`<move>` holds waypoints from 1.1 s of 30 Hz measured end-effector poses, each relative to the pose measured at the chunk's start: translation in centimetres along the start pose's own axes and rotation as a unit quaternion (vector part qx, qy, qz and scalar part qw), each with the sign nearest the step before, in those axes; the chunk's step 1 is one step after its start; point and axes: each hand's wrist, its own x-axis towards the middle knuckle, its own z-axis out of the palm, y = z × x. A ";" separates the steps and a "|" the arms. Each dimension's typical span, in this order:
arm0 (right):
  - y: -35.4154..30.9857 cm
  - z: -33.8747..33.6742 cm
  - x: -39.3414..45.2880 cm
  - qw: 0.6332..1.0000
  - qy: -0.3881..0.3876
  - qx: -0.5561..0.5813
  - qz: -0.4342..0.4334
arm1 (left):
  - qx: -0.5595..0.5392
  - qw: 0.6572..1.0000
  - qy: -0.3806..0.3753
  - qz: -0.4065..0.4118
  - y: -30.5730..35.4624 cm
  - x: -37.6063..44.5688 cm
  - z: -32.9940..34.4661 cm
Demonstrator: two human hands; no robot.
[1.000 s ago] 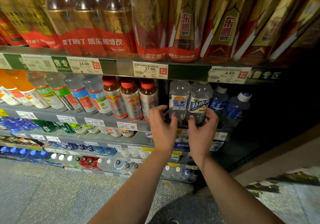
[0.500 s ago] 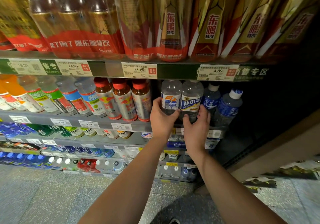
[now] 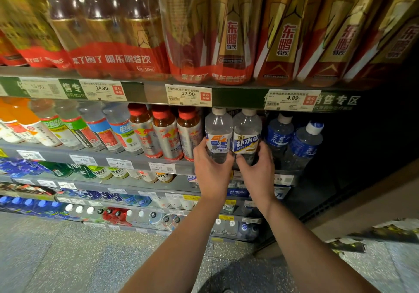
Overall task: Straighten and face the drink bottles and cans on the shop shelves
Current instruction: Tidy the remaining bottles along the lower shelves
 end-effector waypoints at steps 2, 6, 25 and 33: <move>-0.2 0.1 0.0 1.000 -0.007 0.008 0.001 | 0.009 1.000 0.012 0.009 0.1 -0.1 0.0; -0.4 0.5 -0.3 0.999 -0.025 0.030 0.021 | -0.036 0.999 0.020 -0.004 -0.2 -0.1 -0.5; 2.3 -7.0 -1.1 0.974 0.226 -0.020 0.013 | -0.106 0.965 -0.227 0.078 3.9 -6.4 5.0; 2.9 -8.0 0.2 0.990 0.097 -0.038 0.094 | -0.030 0.973 -0.227 0.042 5.8 -5.0 9.0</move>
